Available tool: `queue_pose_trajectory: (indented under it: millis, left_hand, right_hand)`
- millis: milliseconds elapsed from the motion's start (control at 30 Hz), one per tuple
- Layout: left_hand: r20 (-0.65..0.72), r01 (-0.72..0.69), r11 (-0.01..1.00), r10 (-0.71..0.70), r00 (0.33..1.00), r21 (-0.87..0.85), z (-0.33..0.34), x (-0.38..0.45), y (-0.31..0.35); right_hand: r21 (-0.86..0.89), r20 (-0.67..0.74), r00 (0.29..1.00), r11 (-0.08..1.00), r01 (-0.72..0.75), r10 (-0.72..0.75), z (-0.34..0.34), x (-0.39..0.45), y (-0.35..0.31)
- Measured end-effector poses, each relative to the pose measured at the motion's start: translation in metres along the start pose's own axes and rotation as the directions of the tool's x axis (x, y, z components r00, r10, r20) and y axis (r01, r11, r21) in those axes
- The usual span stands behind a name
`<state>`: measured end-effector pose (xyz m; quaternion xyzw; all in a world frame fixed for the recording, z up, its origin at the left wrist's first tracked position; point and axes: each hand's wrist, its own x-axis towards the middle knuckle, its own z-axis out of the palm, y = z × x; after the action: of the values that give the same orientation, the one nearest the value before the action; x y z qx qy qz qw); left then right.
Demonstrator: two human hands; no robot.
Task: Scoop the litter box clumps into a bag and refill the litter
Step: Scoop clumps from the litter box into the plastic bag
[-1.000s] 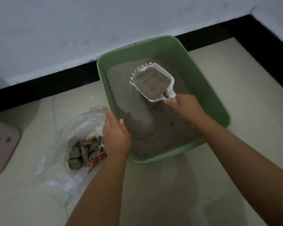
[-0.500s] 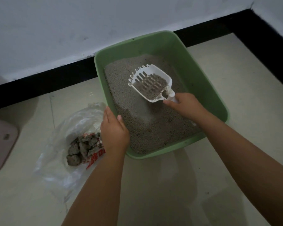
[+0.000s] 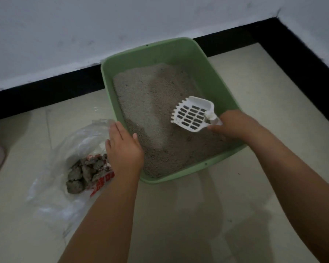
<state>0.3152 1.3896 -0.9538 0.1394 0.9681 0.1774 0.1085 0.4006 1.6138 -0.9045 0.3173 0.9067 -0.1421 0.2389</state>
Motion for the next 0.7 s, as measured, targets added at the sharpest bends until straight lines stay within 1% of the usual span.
queue_pose_trajectory:
  millis: [67, 133, 167, 233, 267, 333, 367, 400, 533, 633, 700]
  left_hand:
    - [0.047, -0.04, 0.991, 0.034, 0.998, 0.13, 0.0, 0.001, 0.001]
    - [0.095, -0.073, 0.976, 0.055, 0.994, 0.204, -0.002, 0.001, 0.003]
    - [0.116, -0.096, 0.967, 0.07, 0.991, 0.234, -0.003, 0.001, 0.003]
    - [0.157, -0.158, 0.949, 0.118, 0.98, 0.274, -0.005, 0.001, 0.005]
    - [0.174, -0.191, 0.939, 0.145, 0.974, 0.285, -0.006, 0.001, 0.006]
    - [0.19, -0.227, 0.93, 0.177, 0.966, 0.289, -0.006, 0.001, 0.007]
    - [0.189, -0.227, 0.932, 0.178, 0.966, 0.282, -0.007, 0.001, 0.007]
    - [0.188, -0.223, 0.937, 0.175, 0.966, 0.27, -0.008, 0.0, 0.007]
    - [0.149, -0.192, 0.958, 0.163, 0.975, 0.211, -0.01, -0.001, 0.006]
    - [0.12, -0.12, 0.983, 0.103, 0.987, 0.139, -0.01, -0.002, 0.008]
    - [0.091, -0.111, 0.989, 0.102, 0.991, 0.098, -0.009, -0.002, 0.006]
  right_hand:
    - [-0.108, -0.038, 0.993, 0.988, -0.112, 0.108, -0.015, -0.01, 0.007]
    - [-0.199, -0.085, 0.975, 0.955, -0.22, 0.207, -0.028, -0.011, 0.006]
    - [-0.299, -0.085, 0.97, 0.923, -0.242, 0.227, -0.033, -0.009, 0.004]
    - [-0.534, -0.079, 0.976, 0.818, -0.212, 0.201, -0.039, 0.001, -0.003]
    - [-0.654, -0.067, 0.983, 0.737, -0.172, 0.171, -0.041, 0.004, -0.01]
    - [-0.796, -0.042, 0.99, 0.595, -0.113, 0.131, -0.044, 0.004, -0.024]
    - [-0.842, 0.001, 0.994, 0.537, -0.06, 0.112, -0.045, 0.007, -0.026]
    - [-0.861, 0.051, 0.992, 0.509, -0.014, 0.113, -0.046, 0.008, -0.023]
    - [-0.846, 0.209, 0.975, 0.515, 0.141, 0.076, -0.056, -0.003, -0.016]
    - [-0.796, 0.277, 0.958, 0.576, 0.185, 0.075, -0.065, -0.004, -0.008]
    - [-0.746, 0.333, 0.942, 0.624, 0.232, 0.047, -0.064, -0.001, 0.0]
